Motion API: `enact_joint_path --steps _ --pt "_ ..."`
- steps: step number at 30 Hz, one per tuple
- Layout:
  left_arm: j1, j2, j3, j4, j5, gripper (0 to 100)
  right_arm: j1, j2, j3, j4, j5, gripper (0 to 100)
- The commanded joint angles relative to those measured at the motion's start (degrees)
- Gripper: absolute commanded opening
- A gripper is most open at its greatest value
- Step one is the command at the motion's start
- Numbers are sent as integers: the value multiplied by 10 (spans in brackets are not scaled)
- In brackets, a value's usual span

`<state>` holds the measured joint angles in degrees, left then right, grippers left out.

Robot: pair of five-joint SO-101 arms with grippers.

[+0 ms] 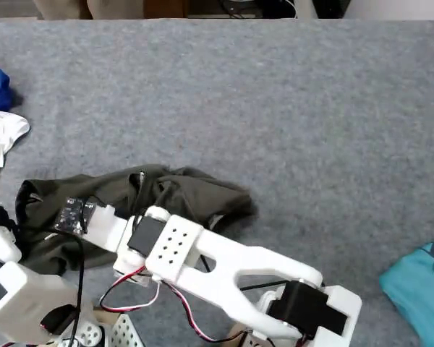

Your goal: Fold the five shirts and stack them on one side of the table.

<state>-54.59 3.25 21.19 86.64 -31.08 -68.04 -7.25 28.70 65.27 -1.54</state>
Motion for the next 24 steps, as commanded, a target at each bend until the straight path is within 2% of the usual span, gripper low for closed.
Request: enact_joint_path --steps 1,5,11,19,21,24 --pt "-6 -2 -3 7 -3 20 -7 0 -6 -14 40 114" --pt "-6 -2 -4 5 -3 20 -6 5 -6 -15 89 241" --pt "-5 -2 -7 3 -3 20 9 14 -1 -69 91 245" --pt "-2 -2 -7 3 -4 20 57 109 -6 -142 94 244" --pt "-2 -2 -7 3 -4 20 70 116 -6 -159 94 208" --pt "-1 -2 -7 3 -4 20 95 109 -6 -177 94 84"
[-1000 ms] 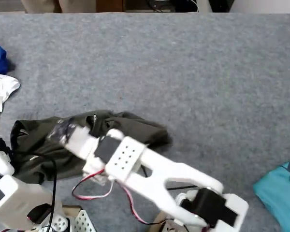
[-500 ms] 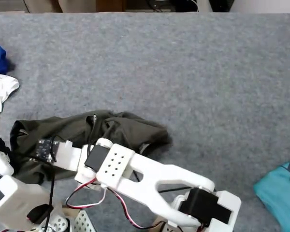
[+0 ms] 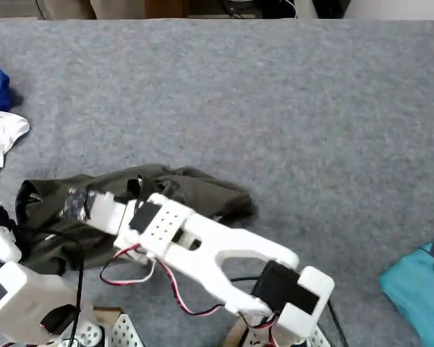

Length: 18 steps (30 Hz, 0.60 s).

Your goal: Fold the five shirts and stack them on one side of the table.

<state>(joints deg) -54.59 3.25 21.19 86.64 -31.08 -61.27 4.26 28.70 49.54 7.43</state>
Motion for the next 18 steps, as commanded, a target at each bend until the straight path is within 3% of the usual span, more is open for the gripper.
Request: enact_joint_path --steps 1,2,8,18 --pt "-1 -2 -7 3 -4 20 37 -10 -6 -20 4 34" --pt "-1 -2 -7 3 -4 20 47 -15 -6 -20 4 0" --pt "0 -2 -7 3 -35 19 93 -65 -3 -16 4 5" --pt "0 -2 -8 3 -35 19 103 -180 -6 67 4 5"
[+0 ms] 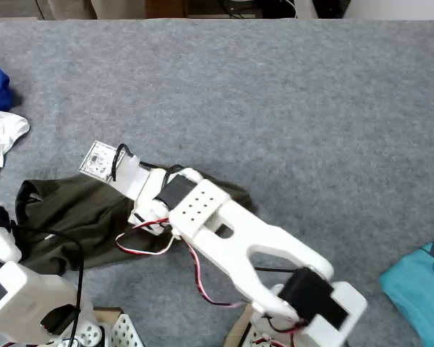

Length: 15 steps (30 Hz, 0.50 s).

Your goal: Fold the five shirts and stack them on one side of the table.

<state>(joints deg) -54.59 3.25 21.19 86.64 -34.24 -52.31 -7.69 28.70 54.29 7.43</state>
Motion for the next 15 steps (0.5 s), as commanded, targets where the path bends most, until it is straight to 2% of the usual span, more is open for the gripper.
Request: enact_joint_path --steps 1,5,8,12,15 --pt "0 -3 -8 3 -4 19 16 -77 -6 23 2 5" --pt "35 -8 -33 14 -2 19 29 -152 -6 28 1 5" --pt "76 -8 -113 59 18 19 51 -206 -14 42 1 5" --pt "113 -8 -231 125 40 19 108 -258 -55 79 0 5" --pt "128 -8 -280 142 43 19 155 -280 -95 106 0 5"
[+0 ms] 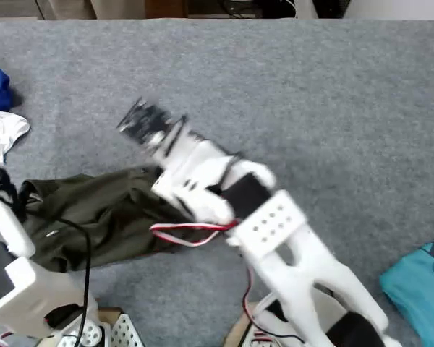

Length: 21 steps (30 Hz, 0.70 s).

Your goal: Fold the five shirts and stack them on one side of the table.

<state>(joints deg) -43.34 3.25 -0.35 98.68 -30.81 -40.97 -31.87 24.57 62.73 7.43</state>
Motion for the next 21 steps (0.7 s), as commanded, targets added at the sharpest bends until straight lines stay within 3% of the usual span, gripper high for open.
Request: enact_joint_path --steps 1,6,9,13,21 --pt "17 -8 -71 21 16 19 51 -42 -64 32 0 5" --pt "-35 -1 -45 20 15 22 62 -44 -72 58 0 5" --pt "-78 8 -11 20 -35 54 62 -44 -62 56 0 5" --pt "-87 47 25 -3 -40 133 62 -44 -44 55 0 5" --pt "-98 160 30 -58 -34 139 62 -44 -43 60 0 5"
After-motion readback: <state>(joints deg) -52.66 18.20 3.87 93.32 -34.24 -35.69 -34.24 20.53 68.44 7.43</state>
